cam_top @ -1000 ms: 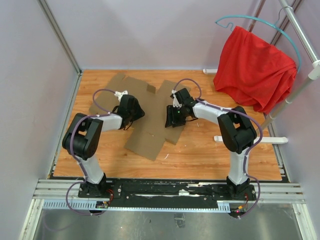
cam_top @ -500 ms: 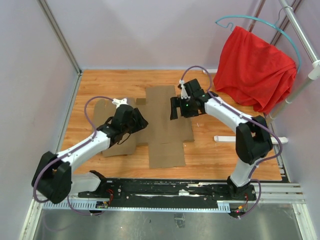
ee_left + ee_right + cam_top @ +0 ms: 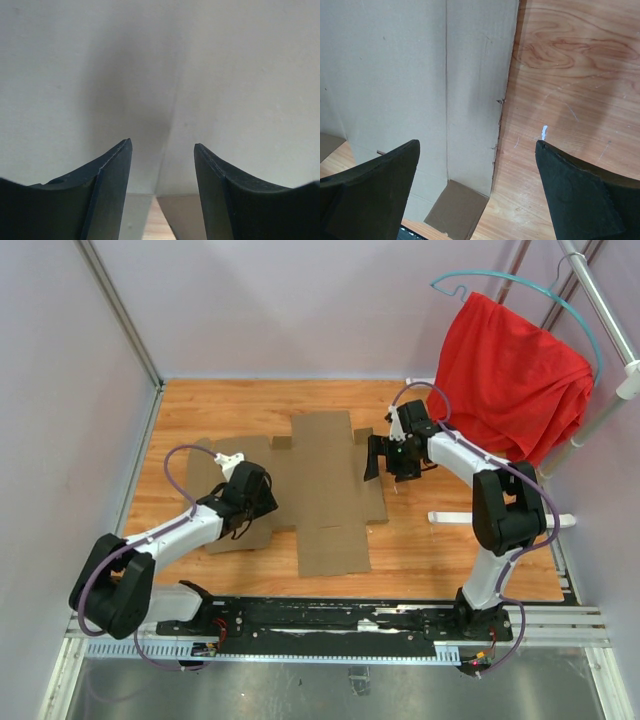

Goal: Fold the paper box

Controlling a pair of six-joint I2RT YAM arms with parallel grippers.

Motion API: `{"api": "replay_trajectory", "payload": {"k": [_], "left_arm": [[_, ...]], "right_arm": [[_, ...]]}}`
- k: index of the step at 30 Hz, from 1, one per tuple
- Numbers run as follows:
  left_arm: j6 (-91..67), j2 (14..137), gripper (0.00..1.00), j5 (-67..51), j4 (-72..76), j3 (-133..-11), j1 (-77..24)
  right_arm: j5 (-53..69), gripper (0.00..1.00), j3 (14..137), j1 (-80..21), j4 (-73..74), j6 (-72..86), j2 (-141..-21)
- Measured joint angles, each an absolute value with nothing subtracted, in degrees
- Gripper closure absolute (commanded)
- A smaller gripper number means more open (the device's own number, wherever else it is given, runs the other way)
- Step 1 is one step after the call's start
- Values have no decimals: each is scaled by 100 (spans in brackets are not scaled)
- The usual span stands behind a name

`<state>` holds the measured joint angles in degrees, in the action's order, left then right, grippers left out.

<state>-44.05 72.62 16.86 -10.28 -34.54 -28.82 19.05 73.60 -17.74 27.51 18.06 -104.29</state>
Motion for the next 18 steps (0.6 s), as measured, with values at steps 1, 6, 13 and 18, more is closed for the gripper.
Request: {"api": "replay_trajectory", "payload": {"k": [1, 6, 13, 18], "left_arm": [[-4397, 7284, 41, 1688, -1028, -3433, -2783], [-4335, 7446, 41, 1747, -893, -3426, -2447], [-4239, 8178, 42, 1721, -298, -3433, -2298], [-4213, 8621, 43, 1636, 491, -3472, -2290]], "right_arm": [[1907, 1, 7354, -1774, 2753, 1800, -10429], [1992, 2, 7352, -1776, 2655, 1796, -10549], [2285, 5, 7306, -1778, 2383, 1796, -10899], [2423, 6, 7269, -1855, 2233, 1796, -10910]]}}
